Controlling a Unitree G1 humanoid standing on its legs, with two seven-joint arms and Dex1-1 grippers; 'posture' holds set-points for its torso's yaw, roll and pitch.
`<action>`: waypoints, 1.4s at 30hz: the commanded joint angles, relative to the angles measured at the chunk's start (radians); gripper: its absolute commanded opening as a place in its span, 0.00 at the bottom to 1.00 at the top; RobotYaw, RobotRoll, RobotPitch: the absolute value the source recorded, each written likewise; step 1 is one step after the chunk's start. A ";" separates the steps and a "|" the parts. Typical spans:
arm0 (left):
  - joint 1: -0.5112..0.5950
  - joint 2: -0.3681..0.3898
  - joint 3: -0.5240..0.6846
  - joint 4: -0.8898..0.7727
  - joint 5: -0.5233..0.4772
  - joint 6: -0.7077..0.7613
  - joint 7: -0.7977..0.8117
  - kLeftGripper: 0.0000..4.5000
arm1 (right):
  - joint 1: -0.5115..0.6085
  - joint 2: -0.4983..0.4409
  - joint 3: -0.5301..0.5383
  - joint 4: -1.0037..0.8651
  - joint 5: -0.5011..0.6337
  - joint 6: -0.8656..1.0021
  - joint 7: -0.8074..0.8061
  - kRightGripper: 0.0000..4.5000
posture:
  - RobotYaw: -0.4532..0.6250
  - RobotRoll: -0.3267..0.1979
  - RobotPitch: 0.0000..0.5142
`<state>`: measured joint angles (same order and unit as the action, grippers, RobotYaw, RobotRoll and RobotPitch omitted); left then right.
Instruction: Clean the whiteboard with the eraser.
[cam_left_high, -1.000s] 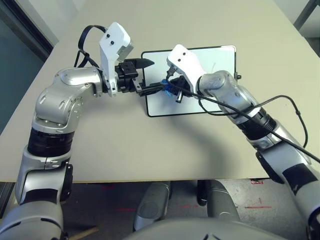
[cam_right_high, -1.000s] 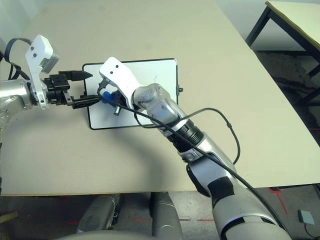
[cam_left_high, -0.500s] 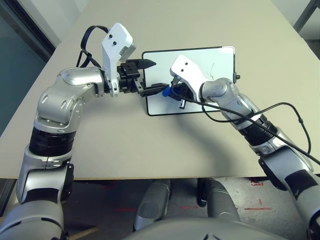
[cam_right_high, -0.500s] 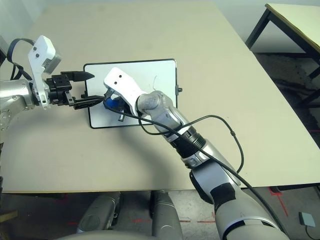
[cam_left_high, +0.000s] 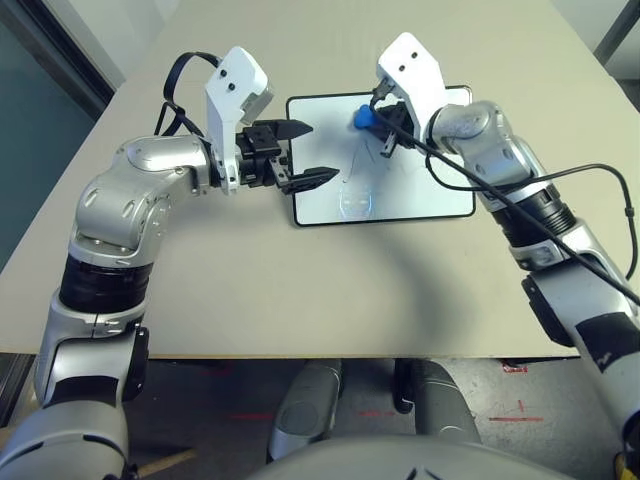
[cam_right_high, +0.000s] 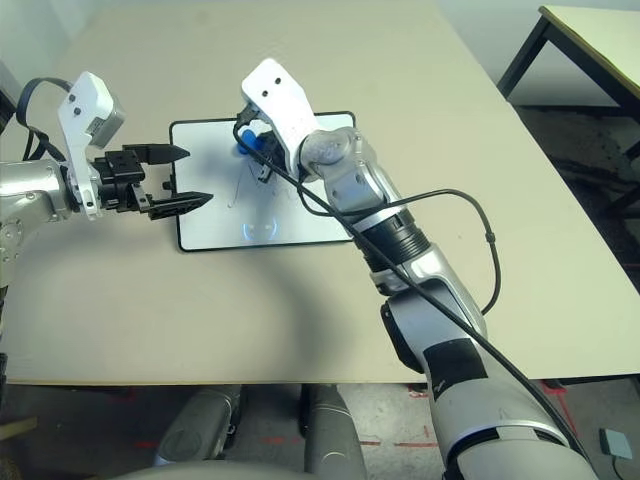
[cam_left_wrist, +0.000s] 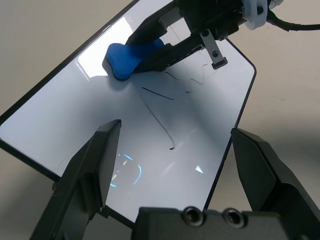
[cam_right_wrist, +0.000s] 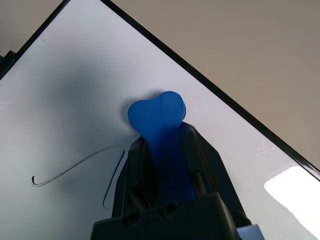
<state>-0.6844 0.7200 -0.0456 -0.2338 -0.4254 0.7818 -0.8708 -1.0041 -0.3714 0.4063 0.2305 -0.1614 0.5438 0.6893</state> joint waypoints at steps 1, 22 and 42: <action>-0.007 -0.001 -0.011 -0.017 -0.005 0.010 -0.001 1.00 | 0.070 0.003 0.044 -0.016 -0.021 0.059 0.033 0.19 | 0.59 0.62 0.31; -0.006 -0.002 -0.007 -0.022 -0.010 0.019 0.003 1.00 | 0.205 -0.002 0.154 -0.159 -0.066 0.118 0.128 0.19 | 0.60 0.62 0.32; -0.002 -0.009 -0.005 -0.011 -0.005 0.007 0.002 1.00 | 0.220 0.036 0.190 -0.123 -0.091 0.058 0.134 0.19 | 0.60 0.62 0.31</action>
<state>-0.6894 0.7093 -0.0462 -0.2380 -0.4284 0.7914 -0.8662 -0.8102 -0.3348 0.5606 0.0284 -0.2317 0.5830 0.8198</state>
